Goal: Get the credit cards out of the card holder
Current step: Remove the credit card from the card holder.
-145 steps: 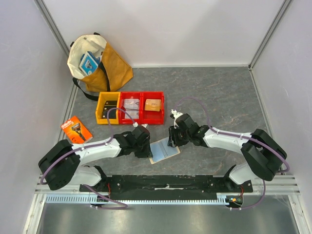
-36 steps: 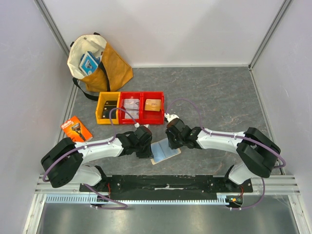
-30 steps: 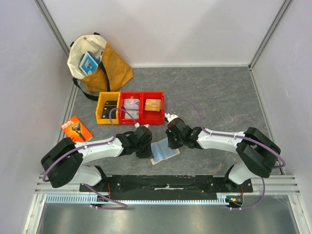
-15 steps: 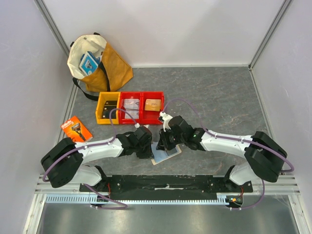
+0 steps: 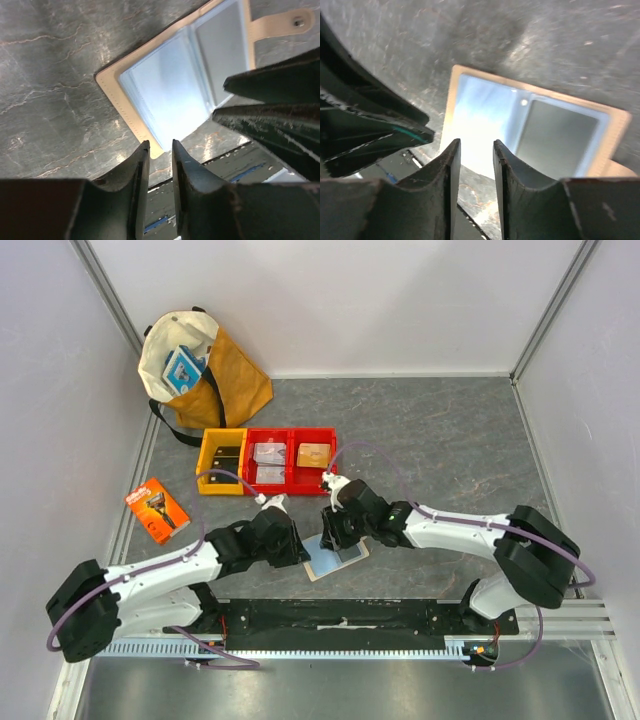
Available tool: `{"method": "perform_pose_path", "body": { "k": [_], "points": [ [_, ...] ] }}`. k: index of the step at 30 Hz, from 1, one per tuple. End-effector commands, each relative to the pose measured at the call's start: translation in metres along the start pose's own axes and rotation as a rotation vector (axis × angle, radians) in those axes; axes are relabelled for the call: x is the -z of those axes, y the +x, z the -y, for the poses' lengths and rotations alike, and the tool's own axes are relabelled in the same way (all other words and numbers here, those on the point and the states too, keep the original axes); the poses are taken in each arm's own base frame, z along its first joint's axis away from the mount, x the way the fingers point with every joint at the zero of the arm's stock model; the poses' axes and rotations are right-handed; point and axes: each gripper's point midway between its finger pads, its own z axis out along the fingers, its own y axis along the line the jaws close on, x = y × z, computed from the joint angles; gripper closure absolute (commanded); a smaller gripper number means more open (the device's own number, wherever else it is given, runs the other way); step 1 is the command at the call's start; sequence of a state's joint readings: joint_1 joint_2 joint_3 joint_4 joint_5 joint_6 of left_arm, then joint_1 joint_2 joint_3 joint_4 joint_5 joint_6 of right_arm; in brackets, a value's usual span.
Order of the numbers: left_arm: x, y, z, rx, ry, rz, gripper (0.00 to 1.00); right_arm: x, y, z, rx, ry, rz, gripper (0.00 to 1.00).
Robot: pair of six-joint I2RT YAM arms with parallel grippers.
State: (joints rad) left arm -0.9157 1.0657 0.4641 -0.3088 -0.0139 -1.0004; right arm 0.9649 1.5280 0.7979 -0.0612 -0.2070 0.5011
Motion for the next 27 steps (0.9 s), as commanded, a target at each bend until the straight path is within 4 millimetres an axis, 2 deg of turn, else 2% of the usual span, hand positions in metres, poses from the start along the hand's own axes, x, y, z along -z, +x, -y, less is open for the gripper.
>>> {"method": "perform_pose_path", "body": {
  "k": [1, 5, 10, 15, 20, 27],
  "points": [
    [0.011, -0.018, 0.016, 0.03, 0.042, 0.076, 0.69, 0.027, -0.028, 0.033, 0.044, 0.229, 0.101, 0.58],
    [0.009, -0.023, 0.031, -0.028, 0.058, 0.056, 0.68, 0.032, -0.019, 0.057, 0.027, 0.329, 0.086, 0.52],
    [-0.008, -0.024, 0.039, -0.074, 0.042, 0.016, 0.73, 0.028, -0.012, 0.067, 0.015, 0.363, 0.07, 0.52],
    [-0.025, -0.011, 0.02, -0.097, -0.069, -0.063, 0.8, 0.023, -0.004, 0.075, 0.016, 0.378, 0.039, 0.52],
    [-0.028, 0.004, 0.006, -0.095, -0.104, -0.126, 0.82, 0.019, 0.003, 0.078, 0.001, 0.378, 0.026, 0.52],
    [-0.029, 0.014, -0.009, -0.091, -0.152, -0.164, 0.82, 0.014, 0.009, 0.08, 0.0, 0.378, 0.007, 0.51]
  ]
}}
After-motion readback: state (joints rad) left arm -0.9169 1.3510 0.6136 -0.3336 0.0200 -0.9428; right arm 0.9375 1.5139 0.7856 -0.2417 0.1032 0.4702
